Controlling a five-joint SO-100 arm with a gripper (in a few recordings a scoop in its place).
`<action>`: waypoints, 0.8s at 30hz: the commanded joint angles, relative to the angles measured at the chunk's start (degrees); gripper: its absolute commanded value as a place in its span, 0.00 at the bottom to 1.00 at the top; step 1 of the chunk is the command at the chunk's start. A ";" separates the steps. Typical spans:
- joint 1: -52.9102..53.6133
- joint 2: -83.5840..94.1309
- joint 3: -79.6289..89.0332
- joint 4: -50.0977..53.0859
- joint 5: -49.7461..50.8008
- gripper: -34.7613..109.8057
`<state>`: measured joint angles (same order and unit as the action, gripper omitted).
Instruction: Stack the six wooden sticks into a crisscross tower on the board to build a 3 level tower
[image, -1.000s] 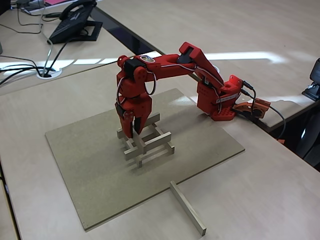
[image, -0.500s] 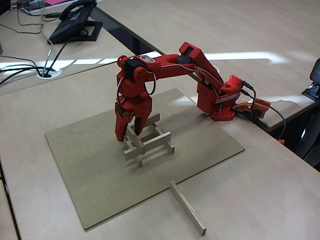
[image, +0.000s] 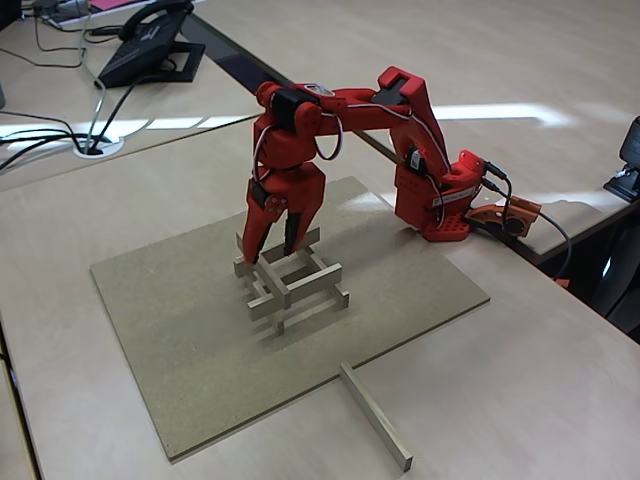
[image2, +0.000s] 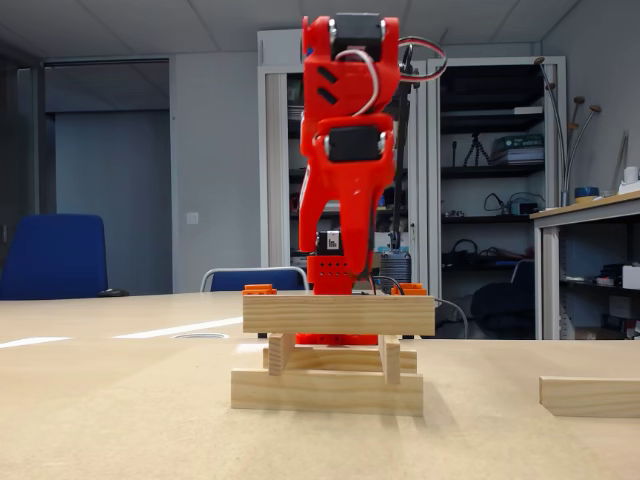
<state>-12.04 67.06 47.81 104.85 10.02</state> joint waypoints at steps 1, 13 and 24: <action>-2.99 5.45 0.70 0.26 2.99 0.41; -18.11 -5.71 -10.90 0.18 16.96 0.41; -25.93 -21.88 -26.63 -0.09 24.87 0.41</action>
<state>-36.12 45.97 26.02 104.41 32.96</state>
